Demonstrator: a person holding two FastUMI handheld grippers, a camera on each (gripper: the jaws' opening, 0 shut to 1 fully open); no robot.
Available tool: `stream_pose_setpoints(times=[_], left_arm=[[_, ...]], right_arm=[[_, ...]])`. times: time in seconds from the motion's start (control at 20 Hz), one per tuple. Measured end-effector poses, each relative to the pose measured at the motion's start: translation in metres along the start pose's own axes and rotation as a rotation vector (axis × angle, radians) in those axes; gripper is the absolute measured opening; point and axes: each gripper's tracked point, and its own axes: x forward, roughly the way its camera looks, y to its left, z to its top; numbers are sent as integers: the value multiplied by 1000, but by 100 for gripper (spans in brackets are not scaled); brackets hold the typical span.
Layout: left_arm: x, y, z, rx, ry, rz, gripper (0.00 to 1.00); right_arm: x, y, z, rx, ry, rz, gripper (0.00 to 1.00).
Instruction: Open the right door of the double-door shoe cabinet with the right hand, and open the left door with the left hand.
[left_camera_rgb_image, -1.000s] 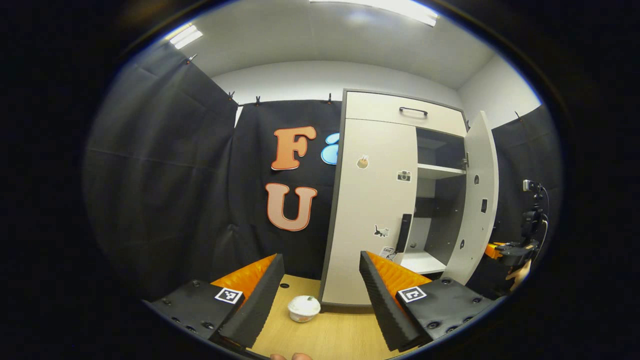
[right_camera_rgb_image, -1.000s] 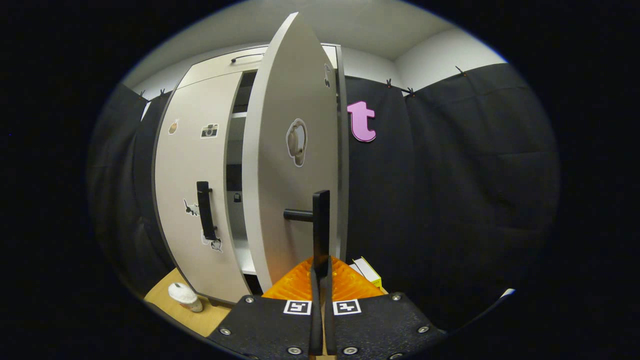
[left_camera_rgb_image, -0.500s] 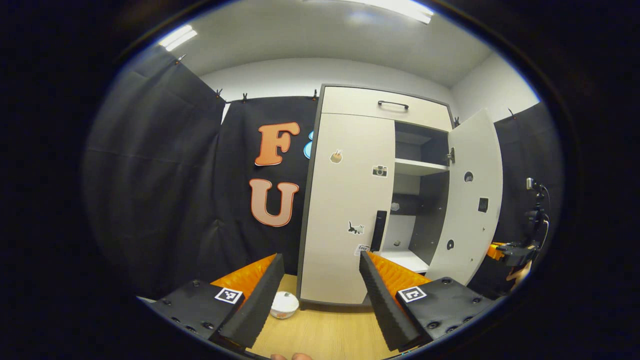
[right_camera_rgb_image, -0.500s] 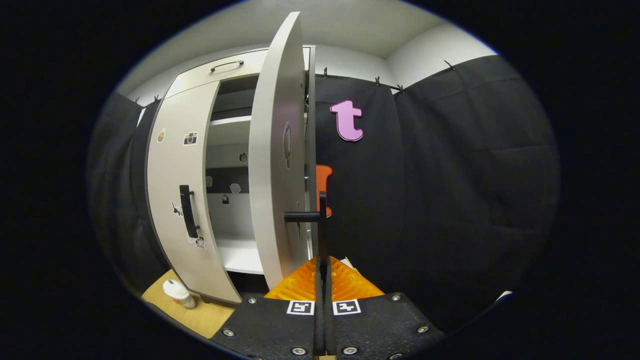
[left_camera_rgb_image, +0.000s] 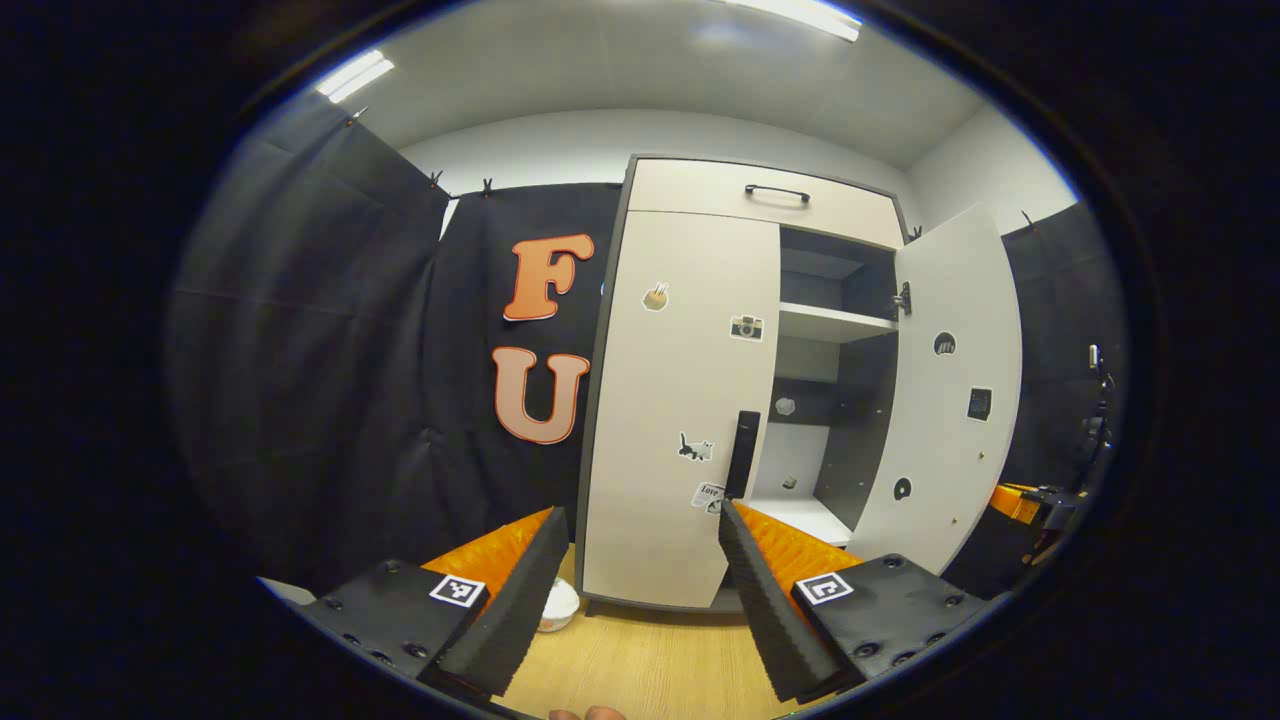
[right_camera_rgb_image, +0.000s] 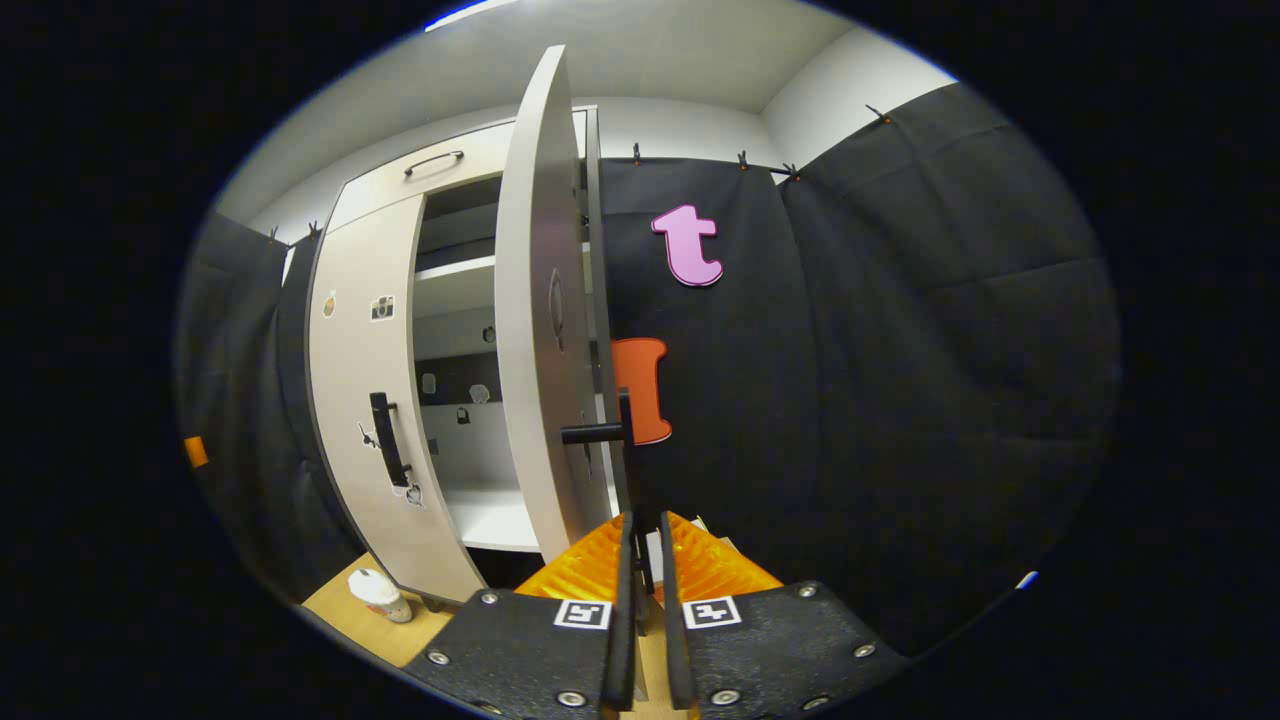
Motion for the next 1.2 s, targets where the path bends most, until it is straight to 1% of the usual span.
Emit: stream_pose_setpoints(times=[0.05, 0.1, 0.15, 0.3, 0.35, 0.4, 0.45, 0.55, 0.6, 0.75, 1.2], left_arm=[[7, -1, -1, -1, -1, 5, 97], [15, -4, -2, -3, -4, 6, 97], [23, -9, -2, -2, -3, 0, 97], [44, -26, -2, 21, -10, -28, 97], [50, -32, -2, 33, -14, -37, 97], [57, -38, -3, 43, -15, -43, 97], [65, -44, -5, 49, -11, -51, 97], [79, -59, -12, 46, -3, -76, 97], [86, -67, -13, 40, -3, -91, 96], [110, -86, -19, 43, -4, -115, 97], [209, -116, -33, 80, -4, -126, 97]], right_arm=[[-3, -2, -2, -5, 8, -11, 22], [-7, -6, -3, -15, 12, -20, 26], [-10, -10, -4, -31, 16, -29, 40], [-16, -23, -5, -64, 24, -58, 60], [-17, -23, -5, -60, 23, -53, 89], [-18, -23, -5, -56, 24, -50, 90], [-19, -24, -6, -50, 25, -53, 99], [-21, -27, -5, -42, 21, -67, 100], [-21, -29, -4, -39, 18, -73, 94], [-23, -33, -2, -34, 10, -91, 93], [-23, -45, -1, -32, 1, -134, 94]])
